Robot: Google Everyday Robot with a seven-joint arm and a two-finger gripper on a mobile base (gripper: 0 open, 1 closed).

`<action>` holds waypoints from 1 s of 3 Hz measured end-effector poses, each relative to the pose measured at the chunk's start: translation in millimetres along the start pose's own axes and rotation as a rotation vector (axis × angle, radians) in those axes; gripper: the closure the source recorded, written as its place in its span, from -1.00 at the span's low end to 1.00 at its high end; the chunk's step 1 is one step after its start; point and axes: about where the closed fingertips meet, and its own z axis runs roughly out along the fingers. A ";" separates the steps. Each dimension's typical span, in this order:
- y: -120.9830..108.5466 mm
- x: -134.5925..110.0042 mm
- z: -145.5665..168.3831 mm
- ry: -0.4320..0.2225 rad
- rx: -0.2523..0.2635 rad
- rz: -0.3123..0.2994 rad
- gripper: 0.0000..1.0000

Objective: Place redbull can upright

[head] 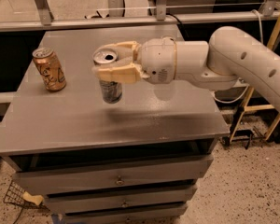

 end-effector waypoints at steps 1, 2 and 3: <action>-1.0 14.4 10.6 -0.040 0.015 0.028 1.00; -2.4 34.5 25.3 0.001 0.044 0.032 1.00; -0.3 43.3 31.6 0.001 0.045 0.040 1.00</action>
Offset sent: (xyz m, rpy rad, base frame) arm 0.0134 0.0241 -0.0455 -0.0118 0.0325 -0.0711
